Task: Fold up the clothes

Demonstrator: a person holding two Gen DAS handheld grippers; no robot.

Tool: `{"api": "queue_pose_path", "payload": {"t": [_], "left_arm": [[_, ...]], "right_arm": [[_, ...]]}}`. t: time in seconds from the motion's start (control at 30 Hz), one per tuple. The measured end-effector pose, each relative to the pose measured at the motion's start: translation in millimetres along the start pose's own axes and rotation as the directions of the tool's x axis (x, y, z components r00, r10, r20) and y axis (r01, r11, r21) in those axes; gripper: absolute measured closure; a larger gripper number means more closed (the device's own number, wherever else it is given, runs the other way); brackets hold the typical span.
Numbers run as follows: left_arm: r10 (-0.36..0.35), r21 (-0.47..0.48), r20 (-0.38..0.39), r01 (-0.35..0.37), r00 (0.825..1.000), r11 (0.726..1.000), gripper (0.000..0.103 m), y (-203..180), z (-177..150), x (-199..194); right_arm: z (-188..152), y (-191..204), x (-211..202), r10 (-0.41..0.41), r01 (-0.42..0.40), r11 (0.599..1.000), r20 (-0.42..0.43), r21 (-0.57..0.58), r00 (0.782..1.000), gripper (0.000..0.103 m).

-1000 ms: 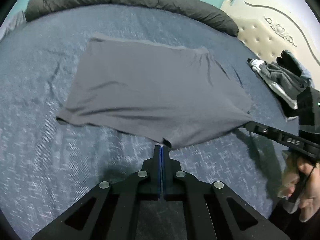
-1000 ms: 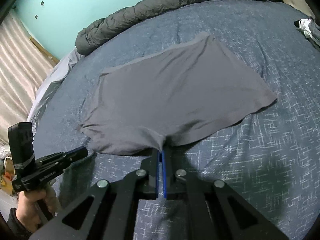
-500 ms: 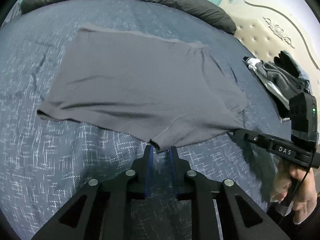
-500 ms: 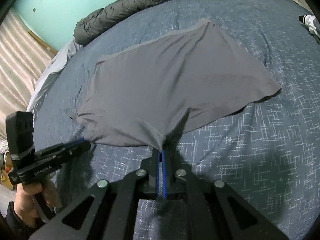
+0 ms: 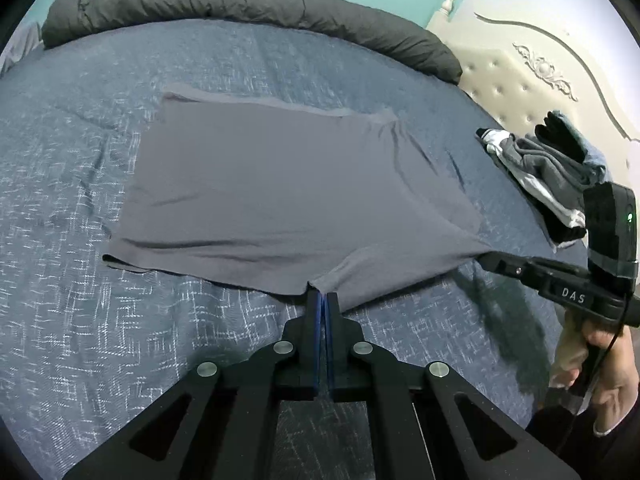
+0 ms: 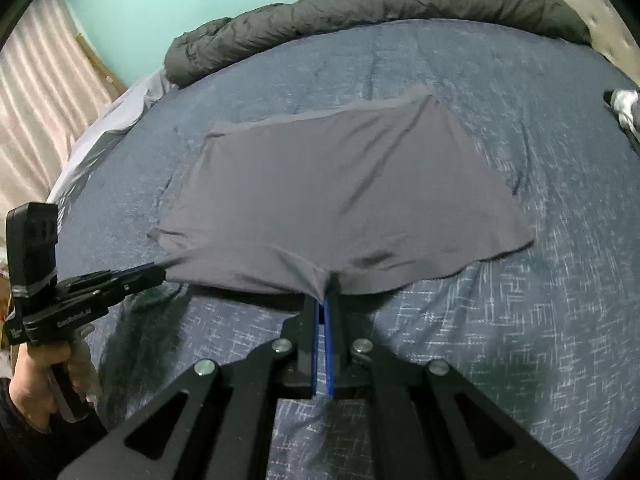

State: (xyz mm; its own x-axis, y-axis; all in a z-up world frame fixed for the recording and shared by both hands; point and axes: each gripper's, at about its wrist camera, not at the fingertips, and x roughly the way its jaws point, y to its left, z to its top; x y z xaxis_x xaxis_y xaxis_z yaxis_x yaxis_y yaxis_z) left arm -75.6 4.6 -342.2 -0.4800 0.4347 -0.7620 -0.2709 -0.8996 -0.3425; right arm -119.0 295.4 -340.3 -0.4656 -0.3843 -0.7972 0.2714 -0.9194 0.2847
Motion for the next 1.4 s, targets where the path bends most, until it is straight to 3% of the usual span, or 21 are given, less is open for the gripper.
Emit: {"api": "queue_pose_path", "payload": {"t": [0.17,0.27,0.3,0.37,0.4,0.43,0.7,0.8,0.97,1.0,1.07,1.1,1.13,1.3,1.4], "left_arm": [[0.021,0.012,-0.043,-0.020,0.999,1.000,0.102,1.1,-4.9,7.9],[0.026,0.013,-0.085,-0.025,0.996,1.000,0.102,3.0,-9.9,17.6],[0.024,0.010,-0.092,-0.023,0.995,1.000,0.102,3.8,-11.0,19.3],[0.026,0.015,-0.092,-0.025,0.995,1.000,0.102,4.4,-11.0,18.1],[0.028,0.018,-0.092,-0.026,0.995,1.000,0.102,4.8,-10.9,17.5],[0.029,0.020,-0.092,-0.027,0.995,0.999,0.101,5.1,-10.8,16.8],[0.019,0.016,-0.109,-0.017,0.994,1.000,0.101,3.0,-10.4,16.0],[0.015,0.012,-0.117,-0.014,0.993,1.000,0.101,2.8,-10.6,13.6],[0.029,-0.027,-0.104,-0.032,0.994,0.999,0.098,10.5,-7.8,6.5],[0.024,-0.039,-0.100,-0.028,0.995,0.999,0.096,13.3,-7.3,5.8],[0.046,-0.058,-0.072,-0.051,0.996,0.997,0.082,19.4,-4.9,5.6],[0.046,-0.070,-0.049,-0.050,0.998,0.996,0.069,22.5,-2.7,4.9],[0.046,-0.082,-0.025,-0.048,0.999,0.996,0.066,25.6,-0.4,4.2],[0.043,-0.071,0.022,-0.041,0.999,0.997,0.066,28.2,18.2,14.3],[0.030,-0.046,0.000,-0.030,1.000,0.998,0.066,18.5,23.3,28.3]], "right_arm": [[-9.4,17.1,22.6,-0.013,-0.004,0.992,-0.137,-0.124,0.990,0.101],[-15.5,14.7,33.9,-0.015,-0.006,0.994,-0.189,-0.113,0.982,0.100],[-13.3,10.1,31.2,-0.001,-0.015,0.996,-0.179,-0.086,0.984,0.097],[-8.5,0.2,25.2,0.027,-0.033,0.999,-0.155,-0.032,0.988,0.083],[-5.7,-6.0,20.1,0.024,-0.025,1.000,-0.130,-0.006,0.991,0.069],[-3.8,-10.9,16.5,0.020,-0.018,1.000,-0.109,0.020,0.994,0.066],[-3.1,-43.8,14.2,0.077,-0.076,0.970,0.004,0.231,0.997,0.066],[0.0,-37.7,15.4,0.122,-0.129,0.964,0.044,0.235,0.992,0.066],[1.6,-14.9,32.3,0.072,-0.071,0.985,-0.001,0.155,0.997,0.066],[0.7,-12.5,38.0,0.067,-0.064,0.988,-0.021,0.144,0.998,0.066],[-2.2,-11.9,45.0,0.047,-0.038,0.991,-0.061,0.127,0.997,0.066],[-3.6,-11.8,48.3,0.035,-0.026,0.993,-0.081,0.119,0.996,0.066],[-3.2,-11.6,46.1,0.030,-0.021,0.993,-0.079,0.116,0.996,0.066],[7.0,-11.0,21.2,0.048,-0.053,0.989,0.043,0.140,0.998,0.066],[13.3,-3.9,22.3,0.070,-0.082,0.986,0.084,0.146,0.994,0.067]]}}
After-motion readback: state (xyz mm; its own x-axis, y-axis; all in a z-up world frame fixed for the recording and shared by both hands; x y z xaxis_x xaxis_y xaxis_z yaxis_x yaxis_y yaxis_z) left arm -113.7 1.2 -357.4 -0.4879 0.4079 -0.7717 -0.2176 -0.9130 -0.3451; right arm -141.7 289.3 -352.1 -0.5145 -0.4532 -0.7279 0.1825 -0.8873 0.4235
